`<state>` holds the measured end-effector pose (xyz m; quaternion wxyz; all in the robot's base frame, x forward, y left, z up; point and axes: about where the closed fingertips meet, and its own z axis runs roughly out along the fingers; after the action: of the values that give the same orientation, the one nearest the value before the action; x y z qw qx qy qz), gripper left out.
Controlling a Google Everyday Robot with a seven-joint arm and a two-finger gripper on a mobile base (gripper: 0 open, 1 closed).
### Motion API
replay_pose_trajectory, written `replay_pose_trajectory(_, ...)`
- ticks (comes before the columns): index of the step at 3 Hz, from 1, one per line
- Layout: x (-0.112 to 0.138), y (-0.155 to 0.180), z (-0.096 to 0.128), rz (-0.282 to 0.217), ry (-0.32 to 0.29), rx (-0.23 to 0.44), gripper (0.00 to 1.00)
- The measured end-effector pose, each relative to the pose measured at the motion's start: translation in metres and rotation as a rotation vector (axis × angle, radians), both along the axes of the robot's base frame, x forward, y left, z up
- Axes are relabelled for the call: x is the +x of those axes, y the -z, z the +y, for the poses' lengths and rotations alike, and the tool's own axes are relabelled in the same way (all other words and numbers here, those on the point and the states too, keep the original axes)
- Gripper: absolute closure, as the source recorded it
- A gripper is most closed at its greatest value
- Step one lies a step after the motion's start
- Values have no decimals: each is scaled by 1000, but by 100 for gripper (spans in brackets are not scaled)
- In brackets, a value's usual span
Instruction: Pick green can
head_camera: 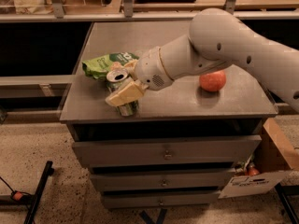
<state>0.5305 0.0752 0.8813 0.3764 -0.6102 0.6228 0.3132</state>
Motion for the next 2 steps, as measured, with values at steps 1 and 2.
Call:
replay_pose_trajectory(1, 3, -12, -7, 7, 8, 14, 88)
replay_pose_trajectory(2, 7, -37, -19, -21, 20, 6, 100)
